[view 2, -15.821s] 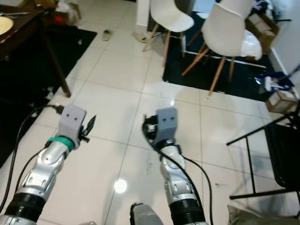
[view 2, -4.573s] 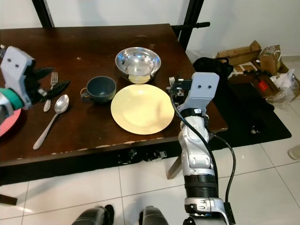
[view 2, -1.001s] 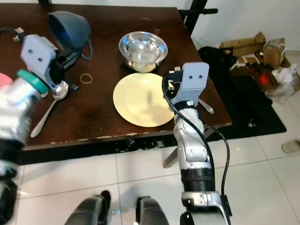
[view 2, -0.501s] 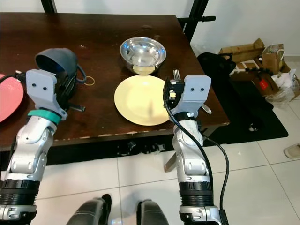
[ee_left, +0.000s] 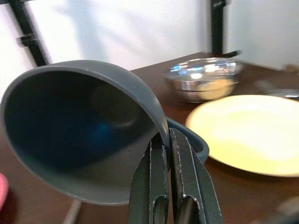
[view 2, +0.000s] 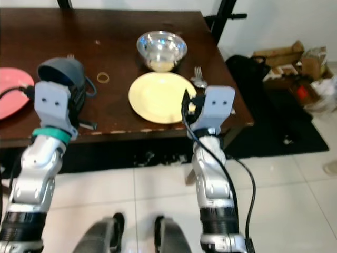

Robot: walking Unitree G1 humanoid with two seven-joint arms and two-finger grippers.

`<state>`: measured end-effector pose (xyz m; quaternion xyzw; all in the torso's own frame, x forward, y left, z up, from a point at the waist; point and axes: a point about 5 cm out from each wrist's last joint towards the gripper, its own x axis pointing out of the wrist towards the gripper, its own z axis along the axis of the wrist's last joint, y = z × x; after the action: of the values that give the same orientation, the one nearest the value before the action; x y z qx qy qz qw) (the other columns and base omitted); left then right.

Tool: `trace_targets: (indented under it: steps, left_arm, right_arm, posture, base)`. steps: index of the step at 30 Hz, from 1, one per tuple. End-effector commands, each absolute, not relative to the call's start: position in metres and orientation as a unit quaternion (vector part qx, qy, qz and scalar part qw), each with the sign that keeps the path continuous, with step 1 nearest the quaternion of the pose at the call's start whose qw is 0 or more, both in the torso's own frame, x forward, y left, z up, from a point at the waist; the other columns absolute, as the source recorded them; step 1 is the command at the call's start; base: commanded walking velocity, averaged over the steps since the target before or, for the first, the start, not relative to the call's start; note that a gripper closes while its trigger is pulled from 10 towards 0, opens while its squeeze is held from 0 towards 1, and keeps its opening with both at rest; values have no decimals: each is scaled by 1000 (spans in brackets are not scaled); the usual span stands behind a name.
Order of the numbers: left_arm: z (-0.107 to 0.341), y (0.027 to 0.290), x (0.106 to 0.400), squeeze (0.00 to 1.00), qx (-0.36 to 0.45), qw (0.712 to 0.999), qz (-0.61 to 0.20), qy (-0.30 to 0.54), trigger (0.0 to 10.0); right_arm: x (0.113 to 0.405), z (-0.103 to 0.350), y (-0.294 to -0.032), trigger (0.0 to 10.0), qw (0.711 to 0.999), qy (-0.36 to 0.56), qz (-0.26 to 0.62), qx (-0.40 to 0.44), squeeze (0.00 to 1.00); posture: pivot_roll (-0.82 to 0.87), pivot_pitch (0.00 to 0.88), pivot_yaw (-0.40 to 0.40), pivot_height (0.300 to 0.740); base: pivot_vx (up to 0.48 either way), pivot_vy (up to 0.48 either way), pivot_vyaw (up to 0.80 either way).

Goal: Setting the table

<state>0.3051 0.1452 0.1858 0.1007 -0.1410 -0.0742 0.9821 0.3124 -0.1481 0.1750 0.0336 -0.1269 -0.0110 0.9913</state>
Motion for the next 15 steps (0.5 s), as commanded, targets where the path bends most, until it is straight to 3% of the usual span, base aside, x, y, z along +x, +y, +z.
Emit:
trace_targets:
  steps: [1,15]
  left_arm:
    - [184,148,303,0,106,983,-66,-134,10000]
    - [186,147,303,0,108,984,-62,-125,10000]
  right_arm:
    - [311,171,-147,10000,993,-117,-11,35,0]
    - [311,172,-146,10000,992,-115,-9,52,0]
  posture:
    - [39,38,-8,740]
    - [40,42,0,740]
  base:
    - [-480,0,0]
    - [-480,0,0]
